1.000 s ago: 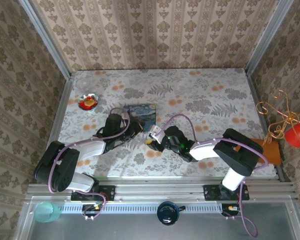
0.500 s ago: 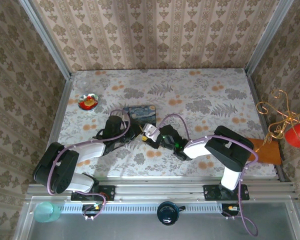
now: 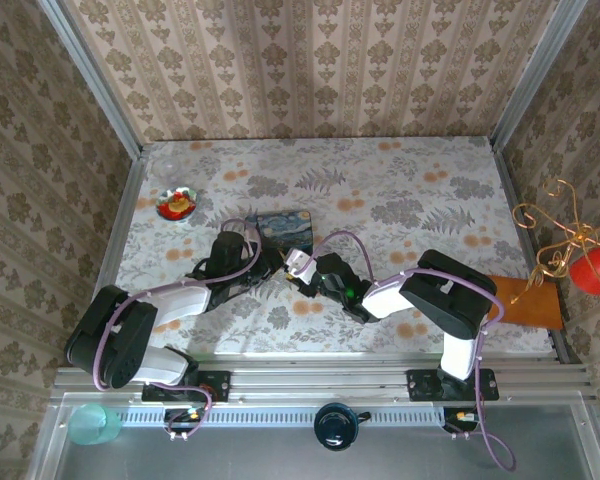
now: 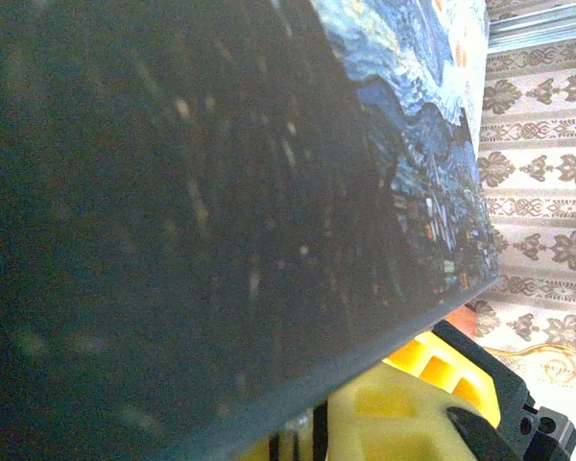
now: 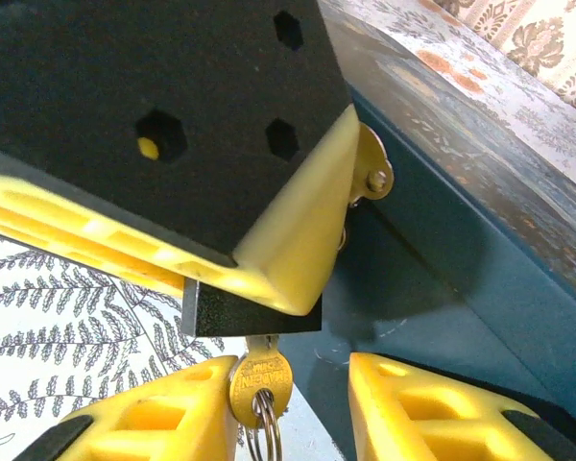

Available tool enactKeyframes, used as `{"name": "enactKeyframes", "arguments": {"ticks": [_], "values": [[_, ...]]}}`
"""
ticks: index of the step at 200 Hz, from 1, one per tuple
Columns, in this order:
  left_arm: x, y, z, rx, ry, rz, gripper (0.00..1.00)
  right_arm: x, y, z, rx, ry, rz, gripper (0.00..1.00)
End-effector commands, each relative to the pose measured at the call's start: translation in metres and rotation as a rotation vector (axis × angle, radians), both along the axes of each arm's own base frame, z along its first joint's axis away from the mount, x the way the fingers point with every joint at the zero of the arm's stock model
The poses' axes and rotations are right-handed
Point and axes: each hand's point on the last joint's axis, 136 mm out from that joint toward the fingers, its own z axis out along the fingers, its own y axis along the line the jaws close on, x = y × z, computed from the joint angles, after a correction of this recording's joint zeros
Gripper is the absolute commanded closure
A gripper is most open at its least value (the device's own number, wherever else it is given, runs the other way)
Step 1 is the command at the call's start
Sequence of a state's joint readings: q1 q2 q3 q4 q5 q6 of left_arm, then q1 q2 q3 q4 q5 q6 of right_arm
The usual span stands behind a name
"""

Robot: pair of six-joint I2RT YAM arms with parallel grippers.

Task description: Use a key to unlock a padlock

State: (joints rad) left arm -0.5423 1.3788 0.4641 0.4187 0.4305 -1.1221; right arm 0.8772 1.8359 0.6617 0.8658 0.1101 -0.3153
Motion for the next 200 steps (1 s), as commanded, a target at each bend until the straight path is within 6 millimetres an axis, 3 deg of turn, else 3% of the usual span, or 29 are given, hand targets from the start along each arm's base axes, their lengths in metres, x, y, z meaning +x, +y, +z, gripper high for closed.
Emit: {"name": "enactKeyframes", "arguments": {"ticks": [1,84,114,146,200], "values": [[0.001,-0.006,0.021,-0.046,-0.057,-0.020,1.00,0.007,0.006,0.011,0.024,-0.043,-0.021,0.66],[0.002,-0.008,0.022,-0.028,-0.062,-0.027,1.00,0.005,0.007,0.015,0.098,0.027,-0.050,0.85],[0.002,-0.007,0.019,-0.007,-0.065,-0.031,1.00,-0.006,0.011,0.022,0.327,0.269,-0.041,0.94],[0.003,-0.007,0.017,0.007,-0.063,-0.035,1.00,-0.019,0.020,0.012,0.463,0.499,-0.012,0.97],[0.006,-0.004,0.013,0.050,-0.065,-0.029,0.97,-0.015,0.007,0.000,0.395,0.482,-0.082,0.98]]}}
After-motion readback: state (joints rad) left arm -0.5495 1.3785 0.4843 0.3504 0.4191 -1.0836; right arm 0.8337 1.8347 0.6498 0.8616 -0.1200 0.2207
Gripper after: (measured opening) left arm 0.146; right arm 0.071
